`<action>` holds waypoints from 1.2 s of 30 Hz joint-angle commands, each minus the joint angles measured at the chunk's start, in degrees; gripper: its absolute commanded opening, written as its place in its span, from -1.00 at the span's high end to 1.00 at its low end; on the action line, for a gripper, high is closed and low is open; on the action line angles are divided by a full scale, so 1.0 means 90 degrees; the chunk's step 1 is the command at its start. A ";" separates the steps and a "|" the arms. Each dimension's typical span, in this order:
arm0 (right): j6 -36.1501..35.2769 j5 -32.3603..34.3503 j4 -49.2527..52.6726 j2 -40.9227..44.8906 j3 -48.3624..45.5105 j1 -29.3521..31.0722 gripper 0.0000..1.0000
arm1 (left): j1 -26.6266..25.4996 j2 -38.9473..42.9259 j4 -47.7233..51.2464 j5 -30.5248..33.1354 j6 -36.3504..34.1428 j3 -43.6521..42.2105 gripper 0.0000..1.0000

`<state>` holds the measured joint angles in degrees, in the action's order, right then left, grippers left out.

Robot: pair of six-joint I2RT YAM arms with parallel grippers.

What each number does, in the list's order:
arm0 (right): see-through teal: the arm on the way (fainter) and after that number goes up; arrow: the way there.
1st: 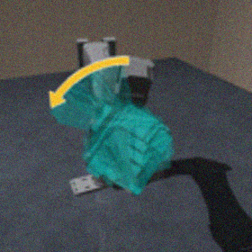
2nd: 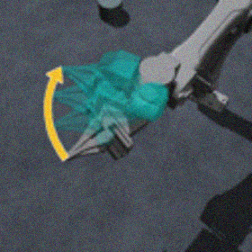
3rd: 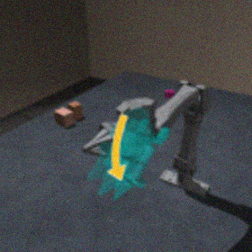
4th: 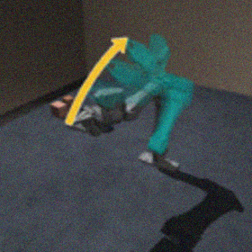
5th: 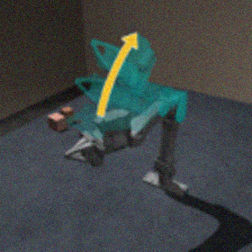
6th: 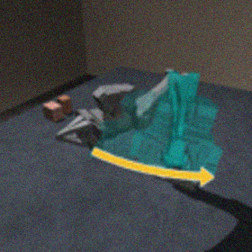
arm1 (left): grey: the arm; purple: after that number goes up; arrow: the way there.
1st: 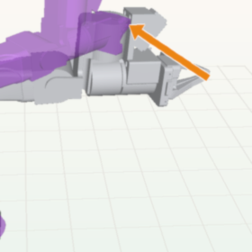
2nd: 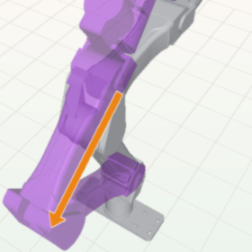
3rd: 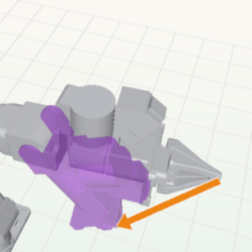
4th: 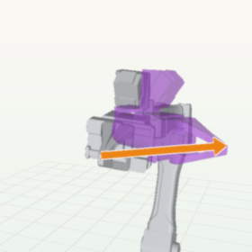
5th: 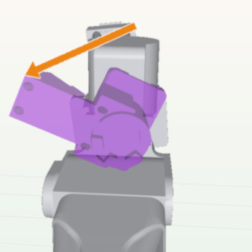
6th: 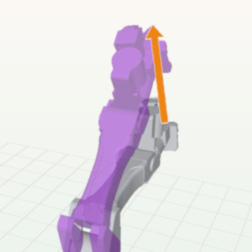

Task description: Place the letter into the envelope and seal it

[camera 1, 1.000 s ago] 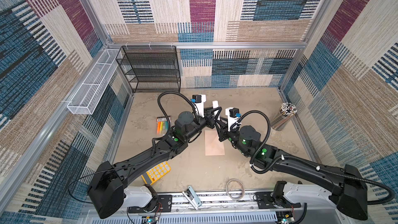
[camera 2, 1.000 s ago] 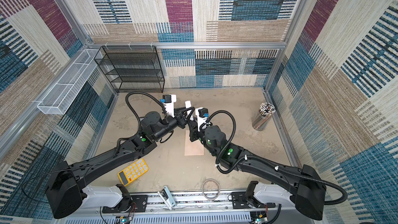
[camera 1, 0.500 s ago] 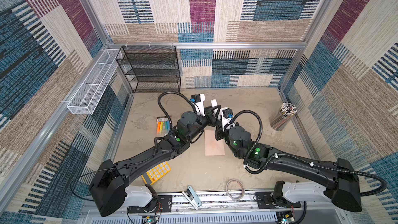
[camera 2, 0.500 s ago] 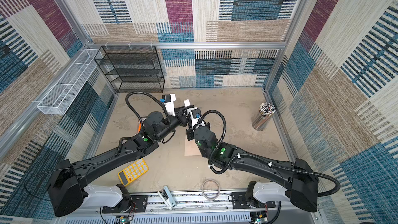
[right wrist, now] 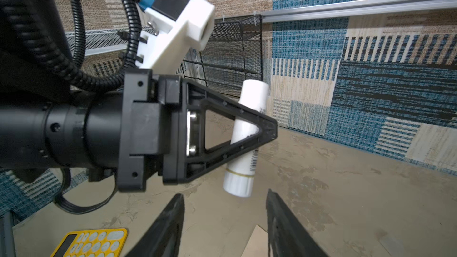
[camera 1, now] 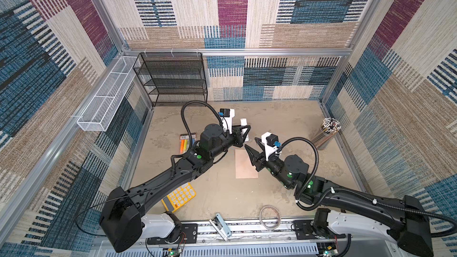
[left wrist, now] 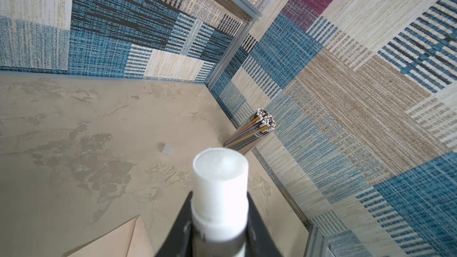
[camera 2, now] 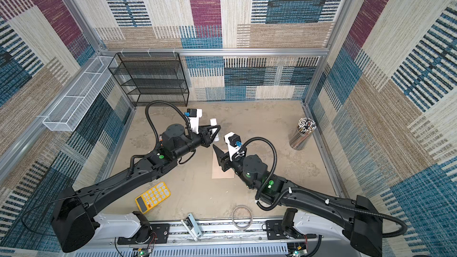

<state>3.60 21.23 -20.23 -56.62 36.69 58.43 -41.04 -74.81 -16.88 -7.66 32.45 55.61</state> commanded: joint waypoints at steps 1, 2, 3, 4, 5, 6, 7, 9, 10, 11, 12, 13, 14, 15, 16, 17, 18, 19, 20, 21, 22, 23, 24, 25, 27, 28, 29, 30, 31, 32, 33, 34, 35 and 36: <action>-0.0010 -0.0849 -0.0291 0.0273 -0.0149 -0.0229 -0.18 | 0.0251 0.0063 -0.0111 -0.0514 0.0050 0.0018 1.00; 0.0051 -0.1070 -0.0283 0.0374 -0.0200 -0.0365 -0.18 | 0.0345 0.0092 -0.0175 -0.0635 0.0099 -0.0020 1.00; 0.0102 -0.1292 -0.0282 0.0456 -0.0227 -0.0493 -0.18 | 0.0432 0.0108 -0.0261 -0.0776 0.0129 -0.0058 1.00; 0.0143 -0.1572 -0.0305 0.0527 -0.0264 -0.0645 -0.18 | 0.0539 0.0122 -0.0376 -0.0952 0.0202 -0.0107 1.00; 0.0233 -0.1883 -0.0334 0.0583 -0.0301 -0.0815 -0.18 | 0.0653 0.0128 -0.0497 -0.1129 0.0275 -0.0155 1.00; 0.0325 -0.2148 -0.0382 0.0632 -0.0332 -0.0980 -0.17 | 0.0737 0.0123 -0.0669 -0.1323 0.0336 -0.0210 1.00; 0.0459 -0.2528 -0.0437 0.0654 -0.0380 -0.1176 -0.16 | 0.0836 0.0102 -0.0856 -0.1521 0.0431 -0.0268 1.00; 0.0742 -0.3145 -0.0610 0.0642 -0.0470 -0.1506 -0.13 | 0.0995 0.0023 -0.1291 -0.1899 0.0590 -0.0366 1.00; 0.0915 -0.3452 -0.0760 0.0616 -0.0535 -0.1667 -0.12 | 0.1056 -0.0039 -0.1463 -0.2091 0.0654 -0.0383 1.00; 0.1116 -0.3718 -0.0896 0.0575 -0.0576 -0.1788 -0.11 | 0.1095 -0.0094 -0.1601 -0.2278 0.0706 -0.0384 1.00; 0.1239 -0.3951 -0.1005 0.0508 -0.0589 -0.1887 -0.09 | 0.1116 -0.0157 -0.1708 -0.2418 0.0734 -0.0379 1.00; 0.1369 -0.4199 -0.1120 0.0414 -0.0582 -0.1961 -0.07 | 0.1130 -0.0216 -0.1835 -0.2562 0.0772 -0.0386 1.00; 0.1500 -0.4418 -0.1237 0.0296 -0.0558 -0.2025 -0.06 | 0.1125 -0.0282 -0.1946 -0.2692 0.0817 -0.0388 1.00; 0.1591 -0.4589 -0.1333 0.0178 -0.0531 -0.2073 -0.05 | 0.1123 -0.0353 -0.2197 -0.2778 0.0862 -0.0388 1.00; 0.1685 -0.4772 -0.1451 0.0061 -0.0491 -0.2105 -0.03 | 0.1131 -0.0418 -0.2362 -0.3050 0.0947 -0.0388 1.00; 0.1776 -0.4932 -0.1569 -0.0037 -0.0466 -0.2134 -0.03 | 0.1126 -0.0476 -0.2507 -0.3166 0.1024 -0.0388 1.00; 0.1881 -0.5092 -0.1707 -0.0156 -0.0445 -0.2178 -0.03 | 0.1122 -0.0533 -0.2685 -0.3270 0.1111 -0.0396 1.00; 0.2003 -0.5248 -0.1815 -0.0281 -0.0410 -0.2226 -0.03 | 0.1123 -0.0596 -0.2831 -0.3357 0.1182 -0.0407 1.00; 0.2115 -0.5373 -0.1924 -0.0401 -0.0387 -0.2276 -0.03 | 0.1126 -0.0630 -0.2950 -0.3416 0.1233 -0.0423 1.00; 0.2195 -0.5464 -0.1998 -0.0492 -0.0362 -0.2303 -0.03 | 0.1129 -0.0656 -0.3026 -0.3452 0.1263 -0.0427 1.00; 0.2295 -0.5511 -0.2072 -0.0582 -0.0346 -0.2341 -0.02 | 0.1132 -0.0680 -0.3078 -0.3507 0.1284 -0.0427 1.00; 0.2363 -0.5562 -0.2152 -0.0641 -0.0351 -0.2360 -0.02 | 0.1127 -0.0697 -0.3102 -0.3558 0.1292 -0.0418 1.00; 0.2433 -0.5616 -0.2249 -0.0692 -0.0365 -0.2389 -0.03 | 0.1127 -0.0703 -0.3121 -0.3613 0.1302 -0.0402 1.00; 0.2502 -0.5700 -0.2322 -0.0748 -0.0375 -0.2418 -0.02 | 0.1122 -0.0713 -0.3114 -0.3639 0.1319 -0.0395 1.00; 0.2609 -0.5831 -0.2426 -0.0864 -0.0394 -0.2463 -0.01 | 0.1123 -0.0731 -0.3119 -0.3658 0.1336 -0.0393 1.00; 0.2654 -0.5869 -0.2458 -0.0927 -0.0393 -0.2481 0.00 | 0.1123 -0.0758 -0.3138 -0.3689 0.1365 -0.0382 1.00; 0.2704 -0.5905 -0.2519 -0.0968 -0.0403 -0.2494 0.00 | 0.1122 -0.0769 -0.3182 -0.3726 0.1396 -0.0383 1.00; 0.2765 -0.5937 -0.2610 -0.1007 -0.0419 -0.2498 0.00 | 0.1122 -0.0794 -0.3248 -0.3765 0.1449 -0.0379 1.00; 0.2810 -0.5943 -0.2677 -0.1035 -0.0433 -0.2507 0.00 | 0.1124 -0.0824 -0.3319 -0.3786 0.1491 -0.0388 1.00; 0.2823 -0.5943 -0.2703 -0.1063 -0.0425 -0.2510 0.00 | 0.1122 -0.0829 -0.3371 -0.3809 0.1529 -0.0397 1.00; 0.2823 -0.5950 -0.2704 -0.1082 -0.0405 -0.2519 0.00 | 0.1123 -0.0841 -0.3432 -0.3826 0.1564 -0.0394 1.00; 0.2813 -0.5969 -0.2705 -0.1111 -0.0378 -0.2528 0.01 | 0.1127 -0.0848 -0.3471 -0.3841 0.1589 -0.0407 1.00; 0.2804 -0.5981 -0.2704 -0.1129 -0.0352 -0.2533 0.01 | 0.1122 -0.0858 -0.3500 -0.3853 0.1599 -0.0407 1.00; 0.2807 -0.5990 -0.2708 -0.1165 -0.0337 -0.2528 0.01 | 0.1131 -0.0867 -0.3523 -0.3870 0.1626 -0.0400 1.00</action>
<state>27.49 -30.92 -41.41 -66.63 33.01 35.64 -30.89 -82.48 -44.29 -40.75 44.42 51.83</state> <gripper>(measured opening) 0.495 0.270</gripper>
